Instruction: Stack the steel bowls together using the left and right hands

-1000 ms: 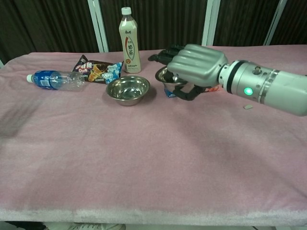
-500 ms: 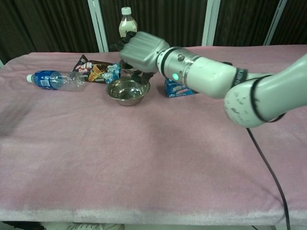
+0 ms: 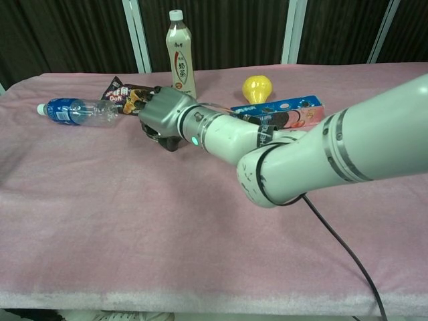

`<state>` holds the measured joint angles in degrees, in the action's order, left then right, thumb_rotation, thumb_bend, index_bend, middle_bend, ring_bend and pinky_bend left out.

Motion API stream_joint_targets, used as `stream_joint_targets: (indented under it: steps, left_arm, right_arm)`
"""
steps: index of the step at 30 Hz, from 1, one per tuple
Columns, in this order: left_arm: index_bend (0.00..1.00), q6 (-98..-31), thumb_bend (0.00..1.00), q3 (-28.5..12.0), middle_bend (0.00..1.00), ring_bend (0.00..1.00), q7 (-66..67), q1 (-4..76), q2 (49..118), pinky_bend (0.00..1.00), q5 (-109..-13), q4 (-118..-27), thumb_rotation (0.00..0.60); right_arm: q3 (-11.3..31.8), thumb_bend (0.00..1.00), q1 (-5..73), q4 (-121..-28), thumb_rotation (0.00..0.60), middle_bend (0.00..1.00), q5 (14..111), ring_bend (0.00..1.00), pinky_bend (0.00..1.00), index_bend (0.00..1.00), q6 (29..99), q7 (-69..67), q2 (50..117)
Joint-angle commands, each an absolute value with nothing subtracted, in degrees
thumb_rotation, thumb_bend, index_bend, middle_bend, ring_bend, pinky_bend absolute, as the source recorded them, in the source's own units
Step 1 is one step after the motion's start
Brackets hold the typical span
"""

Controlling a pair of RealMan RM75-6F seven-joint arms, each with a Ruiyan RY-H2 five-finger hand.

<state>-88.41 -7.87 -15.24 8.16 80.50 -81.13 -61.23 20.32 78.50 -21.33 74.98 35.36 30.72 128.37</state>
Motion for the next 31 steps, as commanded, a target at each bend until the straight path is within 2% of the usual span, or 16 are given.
stream_joint_targets:
  steps: [1, 4, 7, 12, 15, 17, 20, 23, 26, 31]
  left_arm:
    - [0.00, -88.36, 0.40, -7.86, 0.00, 0.00, -15.13, 8.28, 80.56, 0.04, -81.34, -61.38, 0.600]
    - [0.00, -88.47, 0.40, -7.72, 0.00, 0.00, -14.52, 8.50, 80.71, 0.04, -81.93, -61.69, 0.600]
    - [0.00, -88.46, 0.40, -7.55, 0.00, 0.00, -13.94, 8.63, 80.88, 0.04, -82.31, -61.99, 0.600]
    - [0.00, -88.27, 0.40, -6.86, 0.00, 0.00, -12.33, 8.33, 80.09, 0.04, -82.81, -63.65, 0.600]
    - [0.00, -88.08, 0.40, -6.10, 0.00, 0.00, -10.58, 7.40, 78.16, 0.04, -82.67, -67.12, 0.600]
    - [0.00, -87.61, 0.40, -4.93, 0.00, 0.00, -7.87, 6.64, 75.98, 0.04, -82.92, -70.36, 0.600]
    - [0.00, -88.67, 0.40, -3.75, 0.00, 0.00, -2.59, 5.59, 73.39, 0.04, -83.85, -75.11, 0.600]
    - [0.00, -91.03, 0.40, -3.13, 0.00, 0.00, 0.28, 4.61, 72.66, 0.04, -85.40, -77.60, 0.600]
    - [0.00, -92.62, 0.40, -2.50, 0.00, 0.00, 1.81, 4.20, 72.40, 0.03, -87.39, -78.81, 0.600]
    - [0.00, -92.39, 0.40, -2.12, 0.00, 0.00, 1.96, 4.24, 72.22, 0.03, -88.30, -79.72, 0.600]
  right_arm:
    - [18.45, 0.49, 75.39, -25.59, 0.600, 0.00, 75.61, 0.00, 0.00, 0.29, 38.12, 32.30, 125.51]
    - [17.18, 0.42, 70.51, -35.72, 0.600, 0.00, 75.54, 0.00, 0.00, 0.17, 42.06, 35.28, 119.49]
    - [15.86, 0.40, 64.32, -51.66, 0.600, 0.00, 74.62, 0.00, 0.00, 0.12, 46.58, 40.30, 110.14]
    - [12.27, 0.36, 52.78, -82.47, 0.600, 0.00, 70.11, 0.00, 0.00, 0.01, 53.74, 48.41, 90.81]
    - [7.69, 0.35, 44.23, -97.29, 0.600, 0.00, 69.64, 0.00, 0.00, 0.00, 61.68, 50.31, 79.37]
    - [3.05, 0.35, 36.39, -103.42, 0.600, 0.00, 72.34, 0.00, 0.00, 0.00, 70.48, 48.50, 73.21]
    - [-3.57, 0.35, 23.92, -102.28, 0.600, 0.00, 76.74, 0.00, 0.00, 0.00, 84.42, 41.00, 70.05]
    - [-6.80, 0.35, 14.89, -94.89, 0.600, 0.00, 77.56, 0.00, 0.00, 0.00, 92.24, 30.45, 71.14]
    - [-6.97, 0.35, 10.99, -89.96, 0.600, 0.00, 77.42, 0.00, 0.00, 0.00, 93.72, 20.85, 71.60]
    - [-5.42, 0.35, 9.57, -88.14, 0.600, 0.00, 79.64, 0.00, 0.00, 0.00, 95.12, 18.01, 70.94]
